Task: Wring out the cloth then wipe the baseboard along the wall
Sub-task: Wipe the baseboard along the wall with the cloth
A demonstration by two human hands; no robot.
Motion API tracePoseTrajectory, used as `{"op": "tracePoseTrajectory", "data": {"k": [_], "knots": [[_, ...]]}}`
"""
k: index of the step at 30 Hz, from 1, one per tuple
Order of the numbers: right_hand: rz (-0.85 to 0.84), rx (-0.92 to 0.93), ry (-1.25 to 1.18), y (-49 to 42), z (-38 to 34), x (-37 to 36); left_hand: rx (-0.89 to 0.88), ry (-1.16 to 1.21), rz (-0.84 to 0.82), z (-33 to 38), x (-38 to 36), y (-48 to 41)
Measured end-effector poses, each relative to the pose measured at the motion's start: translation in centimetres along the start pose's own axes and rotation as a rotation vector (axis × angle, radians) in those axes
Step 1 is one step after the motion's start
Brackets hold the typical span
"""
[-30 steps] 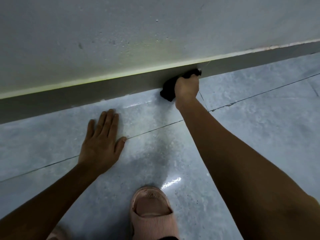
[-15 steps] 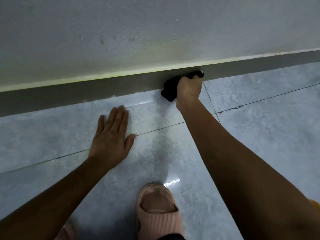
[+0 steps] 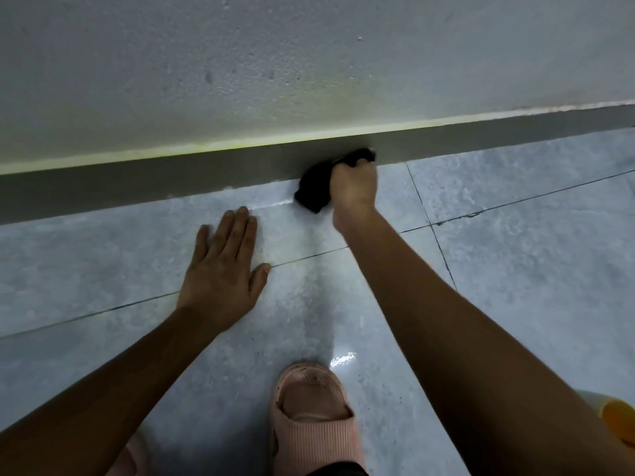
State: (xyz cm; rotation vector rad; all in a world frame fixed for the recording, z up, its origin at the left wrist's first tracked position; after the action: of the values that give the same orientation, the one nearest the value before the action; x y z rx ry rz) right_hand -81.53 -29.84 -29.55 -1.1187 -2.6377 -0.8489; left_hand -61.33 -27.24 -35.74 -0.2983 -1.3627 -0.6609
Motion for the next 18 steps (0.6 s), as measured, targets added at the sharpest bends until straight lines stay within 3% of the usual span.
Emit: {"op": "tracePoseTrajectory", "data": {"k": [3,11,18], "knots": [[0.096,-0.049,-0.091,-1.5,-0.3,2.0,-0.005,-0.007,-0.011,-0.1,0.0,-0.1],[-0.132,-0.104,-0.045,2.9,-0.2,-4.6,0.007,-0.004,-0.019,-0.2,-0.1,-0.1],[0.049,0.024,-0.081,1.8,-1.3,-1.5,0.038,0.004,0.012,-3.6,0.9,1.1]]}}
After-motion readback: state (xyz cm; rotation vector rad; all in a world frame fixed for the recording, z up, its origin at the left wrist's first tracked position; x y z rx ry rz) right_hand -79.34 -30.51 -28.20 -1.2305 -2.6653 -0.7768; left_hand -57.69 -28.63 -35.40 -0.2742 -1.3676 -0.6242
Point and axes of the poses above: each hand's wrist, its own y-axis away from the middle knuckle, its own x-axis out of the back of the hand, z = x × y, the point moved 8 cm from there along -y, towards the middle knuckle, and after that the axes turned 4 degrees about -z, right-handed, at the moved point
